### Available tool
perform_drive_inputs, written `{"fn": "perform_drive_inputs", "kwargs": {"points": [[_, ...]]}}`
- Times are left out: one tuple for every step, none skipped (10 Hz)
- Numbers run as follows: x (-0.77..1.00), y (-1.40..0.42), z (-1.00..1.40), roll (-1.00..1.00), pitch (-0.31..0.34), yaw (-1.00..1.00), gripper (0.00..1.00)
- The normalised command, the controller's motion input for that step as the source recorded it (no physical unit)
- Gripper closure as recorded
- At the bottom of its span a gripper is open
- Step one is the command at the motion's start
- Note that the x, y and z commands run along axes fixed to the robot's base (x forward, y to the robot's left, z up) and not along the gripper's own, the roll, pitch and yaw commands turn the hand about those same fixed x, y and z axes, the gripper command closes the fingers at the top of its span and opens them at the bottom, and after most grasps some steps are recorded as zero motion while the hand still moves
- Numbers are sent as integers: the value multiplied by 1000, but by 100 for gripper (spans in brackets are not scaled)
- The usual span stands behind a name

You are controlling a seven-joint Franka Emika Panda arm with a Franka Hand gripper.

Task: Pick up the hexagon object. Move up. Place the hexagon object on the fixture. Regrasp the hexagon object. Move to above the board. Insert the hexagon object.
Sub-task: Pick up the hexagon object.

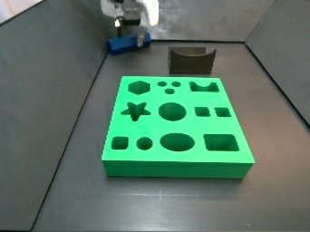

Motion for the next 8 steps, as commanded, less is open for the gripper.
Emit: {"fn": "perform_drive_inputs", "kwargs": {"points": [[34, 57, -777, -39, -161, -754, 0], [0, 154, -766, -47, -163, -626, 0], [-34, 191, -371, -106, -117, -186, 0], [0, 0, 0, 0, 14, 0, 0], [0, 0, 0, 0, -19, 0, 0], [0, 0, 0, 0, -3, 0, 0], [0, 0, 0, 0, 0, 0, 100], [0, 0, 0, 0, 0, 0, 100]]}}
